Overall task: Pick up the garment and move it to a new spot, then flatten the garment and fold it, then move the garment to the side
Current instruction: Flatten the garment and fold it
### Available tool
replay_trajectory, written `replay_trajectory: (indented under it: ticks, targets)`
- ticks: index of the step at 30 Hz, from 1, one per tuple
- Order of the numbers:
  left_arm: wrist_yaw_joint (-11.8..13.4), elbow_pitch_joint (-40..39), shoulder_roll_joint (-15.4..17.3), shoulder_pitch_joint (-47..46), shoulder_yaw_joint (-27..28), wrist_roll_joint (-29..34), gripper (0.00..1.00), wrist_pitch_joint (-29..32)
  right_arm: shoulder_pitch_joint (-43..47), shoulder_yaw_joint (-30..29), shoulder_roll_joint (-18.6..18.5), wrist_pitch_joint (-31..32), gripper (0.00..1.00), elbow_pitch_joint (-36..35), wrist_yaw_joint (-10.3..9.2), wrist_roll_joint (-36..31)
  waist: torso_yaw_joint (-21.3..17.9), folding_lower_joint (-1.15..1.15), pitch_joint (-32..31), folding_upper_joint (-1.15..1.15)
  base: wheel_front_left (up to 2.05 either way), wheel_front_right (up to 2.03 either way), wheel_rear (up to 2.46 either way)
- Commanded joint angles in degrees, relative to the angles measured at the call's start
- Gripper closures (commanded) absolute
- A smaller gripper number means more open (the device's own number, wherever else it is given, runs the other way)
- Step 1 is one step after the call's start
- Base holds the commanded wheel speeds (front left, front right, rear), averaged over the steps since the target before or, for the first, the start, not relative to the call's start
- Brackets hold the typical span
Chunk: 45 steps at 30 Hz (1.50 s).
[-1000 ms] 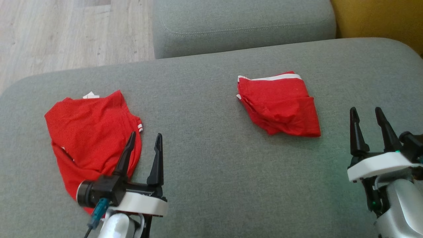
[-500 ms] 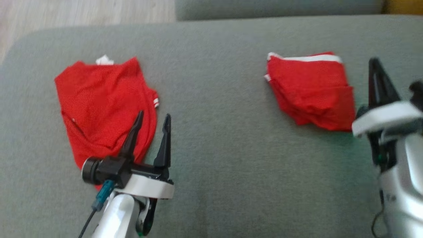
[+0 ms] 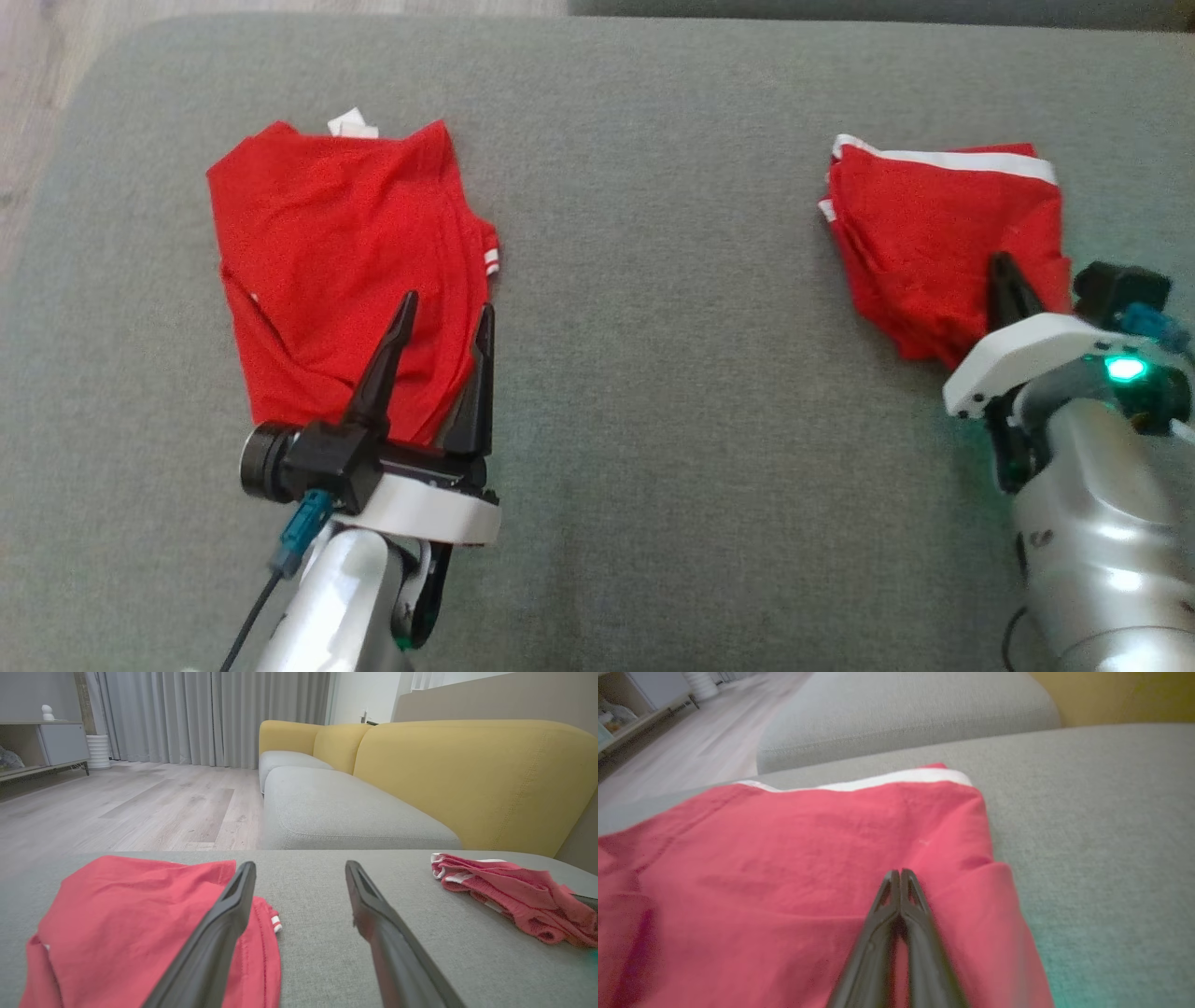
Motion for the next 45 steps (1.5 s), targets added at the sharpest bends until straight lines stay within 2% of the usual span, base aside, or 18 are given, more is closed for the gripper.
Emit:
replay_trajectory:
  ticks: [1,4,10,15,22,26,31,37,41,45]
  targets:
    - [0.3,-1.7,0.1,-1.5,1.8,-0.3,0.00,-0.5,-2.8,2.5,1.2,-2.8,1.00,-0.6,-0.10,-0.2,-0.9,0.00,-1.0,0.00,0.00,0.00,0.00]
    - [0.4,-1.8,0.1,-1.2,1.9,-0.3,0.00,-0.5,-3.5,4.3,1.7,-5.0,1.00,0.2,-0.10,0.3,-1.3,0.00,-1.4,0.00,0.00,0.00,0.00]
    - [0.2,-1.7,0.1,-0.8,1.9,-0.2,0.00,-0.5,-4.4,13.0,2.2,-7.2,1.00,3.3,-0.10,4.5,-1.2,0.00,-2.2,0.00,0.00,0.00,0.00]
    - [0.1,-1.7,0.1,-0.5,2.1,-0.1,0.00,-0.5,-3.2,21.4,2.2,-6.4,1.00,6.2,-0.10,9.0,-0.8,0.00,-2.7,0.00,0.00,0.00,0.00]
    - [0.2,-1.6,0.1,0.2,2.6,-0.1,0.00,-0.5,-1.6,28.5,2.2,-4.5,1.00,9.5,-0.10,11.3,-0.8,0.00,-3.5,0.00,0.00,0.00,0.00]
    - [0.3,-1.6,0.1,0.3,2.8,-0.1,0.00,-0.5,-1.4,30.5,2.2,-4.5,1.00,10.4,-0.10,12.9,-1.1,0.00,-4.2,0.00,0.00,0.00,0.00]
    - [0.4,-1.6,0.1,0.8,3.0,-0.1,0.00,-0.5,-3.0,29.2,0.6,-6.9,1.00,9.4,-0.10,14.4,-1.5,0.00,-4.9,0.00,0.00,0.00,0.00]
    - [0.3,-1.9,0.1,1.1,3.4,0.1,0.00,-0.5,-4.4,21.6,-3.7,-8.2,1.00,13.0,-0.10,10.9,-1.8,0.00,-4.9,0.00,0.00,0.00,0.00]
    - [0.0,-2.0,0.1,1.0,3.6,0.5,0.00,-0.5,-4.8,17.6,-3.4,-7.5,1.00,17.7,-0.10,8.1,-1.8,0.00,-4.6,0.00,0.00,0.00,0.00]
    - [-0.4,-1.8,0.1,0.8,4.0,0.9,0.00,-0.5,-6.6,15.0,-2.4,-7.9,1.00,18.2,-0.10,6.2,-1.7,0.00,-4.4,0.00,0.00,0.00,0.00]
